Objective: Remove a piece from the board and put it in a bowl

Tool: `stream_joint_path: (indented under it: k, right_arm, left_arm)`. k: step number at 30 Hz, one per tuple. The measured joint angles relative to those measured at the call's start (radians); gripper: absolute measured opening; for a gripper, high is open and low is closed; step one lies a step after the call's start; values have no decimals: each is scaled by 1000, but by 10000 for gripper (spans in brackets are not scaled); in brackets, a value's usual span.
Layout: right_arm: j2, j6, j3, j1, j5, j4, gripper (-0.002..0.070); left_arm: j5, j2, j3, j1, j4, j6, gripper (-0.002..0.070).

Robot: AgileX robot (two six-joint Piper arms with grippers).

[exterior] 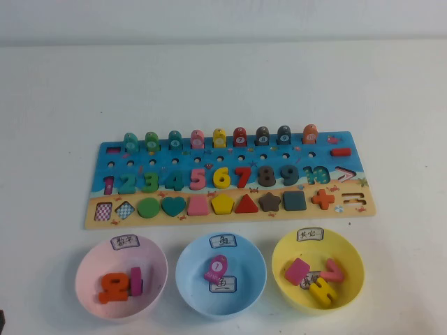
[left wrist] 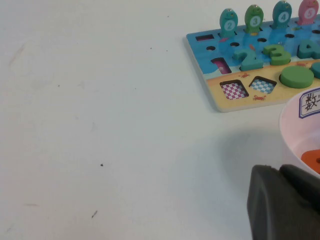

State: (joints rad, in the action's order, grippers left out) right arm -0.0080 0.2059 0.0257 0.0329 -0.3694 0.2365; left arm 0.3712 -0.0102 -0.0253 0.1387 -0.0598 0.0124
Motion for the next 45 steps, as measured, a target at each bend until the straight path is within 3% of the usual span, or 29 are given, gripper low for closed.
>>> stream_joint_path:
  k: [40,45]
  right_arm:
    - [0,0,0,0,0,0,-17]
    - [0,0,0,0,0,0,-17]
  left_arm:
    - [-7,0,0,0,7,0,-5]
    - [-79,0,0,0,82,94,-4]
